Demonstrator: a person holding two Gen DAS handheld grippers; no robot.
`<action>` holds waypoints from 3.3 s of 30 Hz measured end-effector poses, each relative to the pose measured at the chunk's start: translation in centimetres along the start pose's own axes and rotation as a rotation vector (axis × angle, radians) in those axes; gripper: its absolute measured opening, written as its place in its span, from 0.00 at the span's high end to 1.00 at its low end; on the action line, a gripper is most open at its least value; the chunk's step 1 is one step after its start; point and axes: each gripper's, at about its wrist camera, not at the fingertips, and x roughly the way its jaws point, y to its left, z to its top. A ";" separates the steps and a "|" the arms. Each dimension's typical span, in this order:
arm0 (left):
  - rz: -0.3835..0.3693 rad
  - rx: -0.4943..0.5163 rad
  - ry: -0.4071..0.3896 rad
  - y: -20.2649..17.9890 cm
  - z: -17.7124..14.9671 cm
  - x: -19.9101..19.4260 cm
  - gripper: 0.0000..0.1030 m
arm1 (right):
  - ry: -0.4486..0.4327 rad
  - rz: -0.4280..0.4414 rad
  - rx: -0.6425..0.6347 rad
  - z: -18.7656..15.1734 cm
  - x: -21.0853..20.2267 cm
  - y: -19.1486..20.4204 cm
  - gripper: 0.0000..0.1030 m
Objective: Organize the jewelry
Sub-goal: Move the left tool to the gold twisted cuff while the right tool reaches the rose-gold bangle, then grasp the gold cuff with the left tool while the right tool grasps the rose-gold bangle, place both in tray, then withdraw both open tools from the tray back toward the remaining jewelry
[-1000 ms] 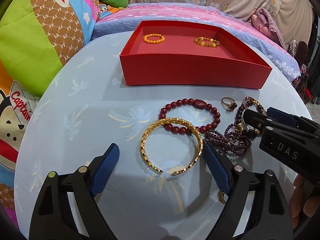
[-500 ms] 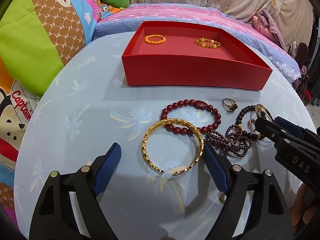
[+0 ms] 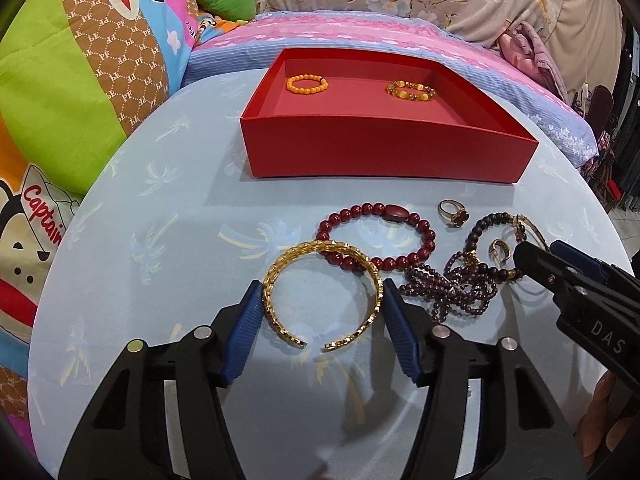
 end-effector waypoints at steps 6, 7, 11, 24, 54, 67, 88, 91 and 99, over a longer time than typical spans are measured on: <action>-0.005 0.003 -0.002 -0.1 -0.1 -0.2 0.46 | -0.008 0.002 0.003 -0.3 -0.4 -0.2 0.49; -0.004 0.001 -0.002 -0.1 -0.1 -0.2 0.46 | -0.009 -0.001 0.002 -0.3 -0.6 -0.3 0.49; -0.015 -0.015 0.000 0.1 -0.3 -0.7 0.46 | -0.019 -0.014 -0.013 -0.5 -1.3 -0.3 0.49; -0.085 -0.031 -0.120 1.1 4.3 -5.3 0.46 | -0.130 0.037 -0.045 4.5 -4.4 0.6 0.49; -0.035 0.050 -0.045 0.1 17.4 8.2 0.46 | -0.010 0.036 -0.057 16.5 9.2 2.2 0.48; -0.003 0.029 -0.039 0.3 17.8 9.0 0.41 | -0.031 0.008 -0.077 16.9 9.1 2.7 0.44; -0.013 0.049 -0.082 -0.7 16.4 4.1 0.40 | -0.075 0.026 -0.069 14.8 3.8 2.6 0.44; -0.028 0.053 -0.084 -0.9 15.4 2.8 0.40 | -0.091 0.023 -0.079 13.8 2.3 2.6 0.44; -0.047 0.040 -0.081 -1.4 12.0 0.2 0.40 | -0.083 0.049 -0.044 10.5 -0.6 1.9 0.44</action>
